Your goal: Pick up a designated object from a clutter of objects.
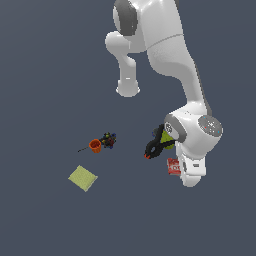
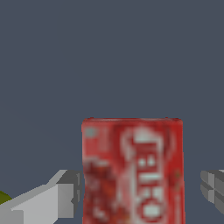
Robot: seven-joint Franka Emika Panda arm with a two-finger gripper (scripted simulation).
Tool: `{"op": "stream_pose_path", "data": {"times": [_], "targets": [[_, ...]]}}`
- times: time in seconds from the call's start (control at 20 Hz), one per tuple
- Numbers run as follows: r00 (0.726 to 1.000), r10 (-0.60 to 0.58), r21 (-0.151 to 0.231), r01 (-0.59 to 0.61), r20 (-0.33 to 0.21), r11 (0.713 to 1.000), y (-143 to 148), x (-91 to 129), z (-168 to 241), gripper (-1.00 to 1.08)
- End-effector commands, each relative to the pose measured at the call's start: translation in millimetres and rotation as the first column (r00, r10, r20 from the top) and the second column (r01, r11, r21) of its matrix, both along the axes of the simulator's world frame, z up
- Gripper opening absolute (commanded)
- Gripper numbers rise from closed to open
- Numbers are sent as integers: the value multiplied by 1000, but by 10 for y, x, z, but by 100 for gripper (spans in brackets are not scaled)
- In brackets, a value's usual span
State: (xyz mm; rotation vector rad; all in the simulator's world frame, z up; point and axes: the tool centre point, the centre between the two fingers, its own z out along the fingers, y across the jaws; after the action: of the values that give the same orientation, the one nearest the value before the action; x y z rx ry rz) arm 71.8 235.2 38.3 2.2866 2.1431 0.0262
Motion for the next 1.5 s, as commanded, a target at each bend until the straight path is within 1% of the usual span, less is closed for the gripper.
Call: {"op": "stream_pose_path", "data": {"times": [0.0, 0.2, 0.25, 0.7, 0.75, 0.9, 1.15, 1.45], "targets": [[1000, 2, -6, -2, -17, 1000, -25, -64, -191, 100], [1000, 2, -6, -2, -17, 1000, -21, -54, -231, 100], [1000, 2, -6, -2, -17, 1000, -21, -54, -231, -100], [1000, 2, -6, -2, -17, 1000, -21, -54, -231, -100], [1000, 1, -2, -1, -3, 1000, -9, -2, -154, -100], [1000, 1, -2, -1, -3, 1000, -14, -11, -137, -100], [1000, 1, -3, -1, -4, 1000, -45, -64, -35, -100], [1000, 1, -4, -1, -4, 1000, -119, -192, 214, -100]]}}
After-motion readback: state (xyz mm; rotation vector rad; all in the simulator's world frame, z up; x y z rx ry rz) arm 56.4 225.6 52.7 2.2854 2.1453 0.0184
